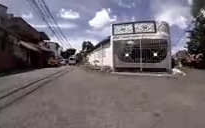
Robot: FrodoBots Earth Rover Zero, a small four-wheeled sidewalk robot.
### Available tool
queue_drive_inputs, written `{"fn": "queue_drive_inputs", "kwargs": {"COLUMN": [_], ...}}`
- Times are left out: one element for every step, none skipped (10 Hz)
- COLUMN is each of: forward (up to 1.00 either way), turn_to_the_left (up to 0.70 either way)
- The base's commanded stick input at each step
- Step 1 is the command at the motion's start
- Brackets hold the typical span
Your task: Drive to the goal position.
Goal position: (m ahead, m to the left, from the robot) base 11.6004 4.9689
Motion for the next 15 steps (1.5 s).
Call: {"fn": "queue_drive_inputs", "kwargs": {"forward": [0.7,0.7,0.7,0.7,0.7,0.7,0.7,0.7,0.7,0.7,0.7,0.7,0.7,0.7,0.7], "turn_to_the_left": [-0.09,-0.23,-0.2,-0.08,0.04,0.12,0.12,0.12,0.12,0.12,0.12,0.12,0.12,0.16,0.45]}}
